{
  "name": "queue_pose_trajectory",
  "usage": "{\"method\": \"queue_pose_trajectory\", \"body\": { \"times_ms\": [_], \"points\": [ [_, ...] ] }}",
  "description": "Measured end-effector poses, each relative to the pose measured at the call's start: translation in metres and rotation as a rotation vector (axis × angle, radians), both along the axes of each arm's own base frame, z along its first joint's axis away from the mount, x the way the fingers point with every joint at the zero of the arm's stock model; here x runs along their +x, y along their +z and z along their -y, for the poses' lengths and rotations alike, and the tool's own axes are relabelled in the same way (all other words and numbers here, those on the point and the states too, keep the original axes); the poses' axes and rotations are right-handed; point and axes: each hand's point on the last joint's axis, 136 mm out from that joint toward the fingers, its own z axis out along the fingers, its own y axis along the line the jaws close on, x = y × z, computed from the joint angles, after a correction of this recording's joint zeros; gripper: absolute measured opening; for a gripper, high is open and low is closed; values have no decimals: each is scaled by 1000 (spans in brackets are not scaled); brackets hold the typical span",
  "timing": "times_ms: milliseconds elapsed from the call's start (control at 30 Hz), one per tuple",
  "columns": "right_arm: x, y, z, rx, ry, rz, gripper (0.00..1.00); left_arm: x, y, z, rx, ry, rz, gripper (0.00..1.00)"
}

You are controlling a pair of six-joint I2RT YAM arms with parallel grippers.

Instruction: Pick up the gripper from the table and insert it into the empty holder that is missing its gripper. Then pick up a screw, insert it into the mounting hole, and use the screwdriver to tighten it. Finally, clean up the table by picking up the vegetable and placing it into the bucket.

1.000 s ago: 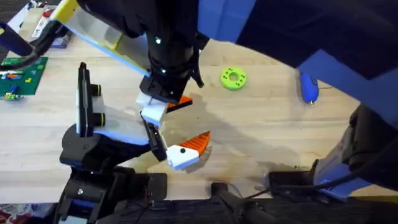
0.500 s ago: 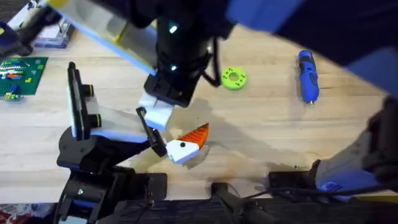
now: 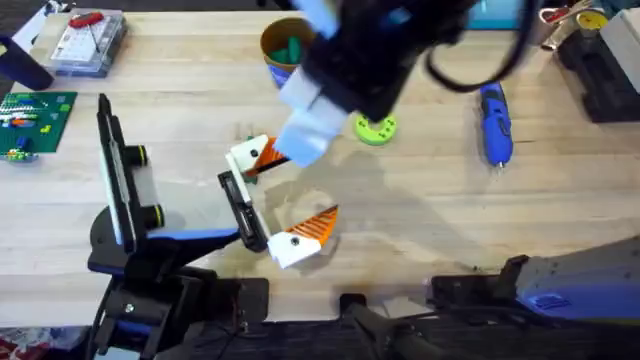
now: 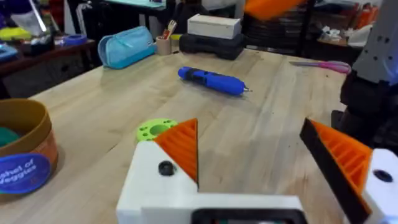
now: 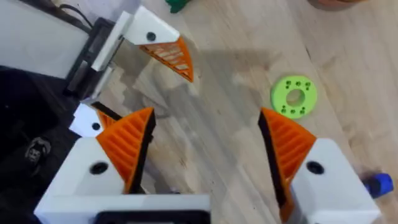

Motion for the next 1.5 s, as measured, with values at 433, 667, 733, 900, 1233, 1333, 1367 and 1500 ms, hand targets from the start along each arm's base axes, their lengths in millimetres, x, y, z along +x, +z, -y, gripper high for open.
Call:
{"method": "queue_pose_trajectory", "body": {
  "times_ms": [433,667,733,900,1233,1333,1367,1500],
  "points": [
    [-19,9,40,62,-65,26,997,-14,-12,6,34,-88,-20,988],
    [-38,-22,58,62,-83,-13,998,-16,-14,6,36,-99,-30,988],
    [-46,-27,62,63,-75,-37,998,-16,-14,6,37,-99,-29,988],
    [-60,-32,61,85,-36,-91,998,-16,-14,6,37,-99,-29,988],
    [-63,-32,55,107,-6,-106,998,-17,-15,7,40,-103,-23,56],
    [-63,-32,55,107,-6,-107,997,-17,-15,7,41,-103,-22,8],
    [-63,-32,55,107,-6,-107,998,-17,-15,7,41,-103,-22,10],
    [-62,-32,56,106,-9,-107,998,-17,-15,7,41,-103,-22,8]
  ]
}}
